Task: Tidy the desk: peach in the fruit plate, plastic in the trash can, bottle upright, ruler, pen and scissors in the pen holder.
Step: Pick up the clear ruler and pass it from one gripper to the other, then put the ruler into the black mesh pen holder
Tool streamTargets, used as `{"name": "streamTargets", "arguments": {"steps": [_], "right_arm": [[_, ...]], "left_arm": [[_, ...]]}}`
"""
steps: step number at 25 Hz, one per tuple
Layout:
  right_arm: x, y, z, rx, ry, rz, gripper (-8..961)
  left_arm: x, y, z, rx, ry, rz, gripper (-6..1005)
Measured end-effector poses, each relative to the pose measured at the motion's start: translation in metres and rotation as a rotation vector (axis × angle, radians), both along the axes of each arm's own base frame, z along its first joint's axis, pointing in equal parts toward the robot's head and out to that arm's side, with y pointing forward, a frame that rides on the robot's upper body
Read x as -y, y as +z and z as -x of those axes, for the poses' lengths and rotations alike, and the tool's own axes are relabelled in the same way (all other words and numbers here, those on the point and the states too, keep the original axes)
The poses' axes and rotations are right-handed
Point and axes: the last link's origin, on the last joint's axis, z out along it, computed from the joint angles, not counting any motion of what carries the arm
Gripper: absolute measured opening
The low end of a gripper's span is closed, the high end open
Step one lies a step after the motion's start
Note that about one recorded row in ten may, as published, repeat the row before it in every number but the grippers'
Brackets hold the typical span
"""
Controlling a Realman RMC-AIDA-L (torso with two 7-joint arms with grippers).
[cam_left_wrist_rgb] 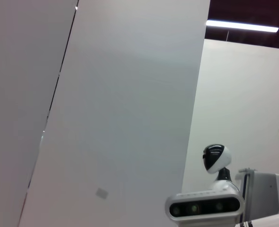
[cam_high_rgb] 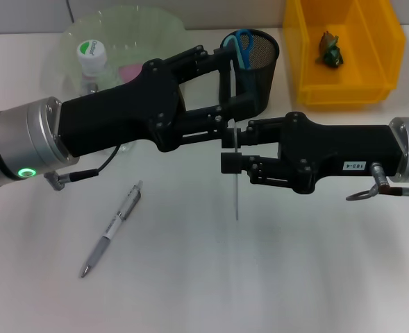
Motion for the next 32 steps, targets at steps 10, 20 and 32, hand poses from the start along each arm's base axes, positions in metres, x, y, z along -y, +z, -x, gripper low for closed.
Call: {"name": "streamTargets", "arguments": {"steps": [10, 20, 32], "right_arm": [[0.003, 0.006, -0.007, -0.026, -0.032, -0.031, 396], [-0.002, 0.026, -0.026, -0.043, -0.114, -0.161, 396], [-0.038, 0.055, -0.031, -0.001, -0.22, -0.365, 395]], "left_arm": [[0.003, 0.004, 0.005, 0.027, 0.007, -0.041, 841], [0.021, 0.004, 0.019, -0.002, -0.046, -0.078, 838], [0.032, -0.006, 0.031, -0.105, -0.089, -0.039, 835]]}}
